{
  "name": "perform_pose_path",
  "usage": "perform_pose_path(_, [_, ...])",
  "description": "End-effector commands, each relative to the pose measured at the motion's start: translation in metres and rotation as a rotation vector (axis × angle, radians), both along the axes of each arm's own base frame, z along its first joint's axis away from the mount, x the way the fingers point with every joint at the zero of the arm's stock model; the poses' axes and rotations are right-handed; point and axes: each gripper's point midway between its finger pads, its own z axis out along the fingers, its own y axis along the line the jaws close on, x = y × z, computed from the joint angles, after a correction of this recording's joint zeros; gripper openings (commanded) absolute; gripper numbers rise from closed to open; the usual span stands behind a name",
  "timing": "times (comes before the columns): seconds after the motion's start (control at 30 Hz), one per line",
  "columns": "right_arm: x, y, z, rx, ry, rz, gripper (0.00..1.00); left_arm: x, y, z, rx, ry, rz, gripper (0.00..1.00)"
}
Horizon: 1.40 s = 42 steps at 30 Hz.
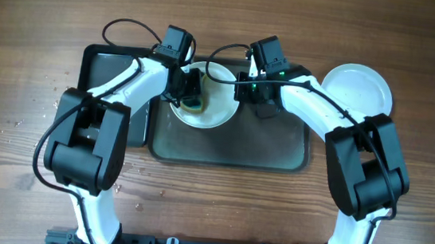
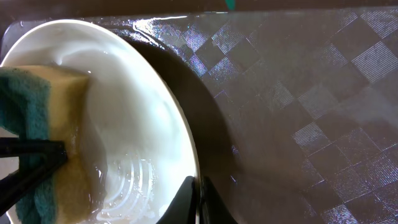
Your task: Clean dirty plates on tray and stack at the side
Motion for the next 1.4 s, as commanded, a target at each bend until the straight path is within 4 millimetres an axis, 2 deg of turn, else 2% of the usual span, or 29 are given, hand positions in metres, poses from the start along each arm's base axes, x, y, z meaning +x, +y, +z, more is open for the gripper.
perform_pose_path(0.0, [-0.015, 0.021, -0.005, 0.026, 0.023, 0.058, 0.04, -0.037, -0.02, -0.05, -0.077, 0.178, -0.038, 0.04])
perform_pose_path(0.23, [-0.017, 0.025, -0.005, 0.027, 0.021, 0.067, 0.04, -0.045, -0.045, -0.038, -0.234, 0.216, -0.079, 0.04])
perform_pose_path(0.4, [-0.017, 0.025, -0.005, 0.027, 0.021, 0.067, 0.04, -0.044, -0.06, -0.012, -0.355, 0.193, -0.127, 0.04])
perform_pose_path(0.47, [-0.017, 0.025, -0.005, 0.026, 0.021, 0.067, 0.04, -0.041, -0.067, 0.007, -0.398, 0.159, -0.151, 0.04])
perform_pose_path(0.6, [-0.017, 0.025, -0.005, 0.026, 0.021, 0.067, 0.04, -0.029, -0.065, 0.047, -0.387, 0.039, -0.168, 0.04])
perform_pose_path(0.8, [-0.017, 0.025, -0.005, 0.026, 0.02, 0.067, 0.04, -0.01, -0.046, 0.129, -0.295, -0.234, -0.143, 0.04])
perform_pose_path(0.93, [-0.017, 0.025, -0.005, 0.024, 0.02, 0.066, 0.04, -0.006, -0.026, 0.16, -0.202, -0.345, -0.092, 0.04])
perform_pose_path(1.07, [-0.017, 0.025, -0.005, 0.024, 0.02, 0.066, 0.04, -0.004, 0.0, 0.158, -0.067, -0.36, -0.023, 0.05])
perform_pose_path(1.37, [-0.017, 0.025, -0.005, 0.024, 0.02, 0.066, 0.04, -0.008, 0.021, 0.095, 0.081, -0.232, 0.016, 0.04])
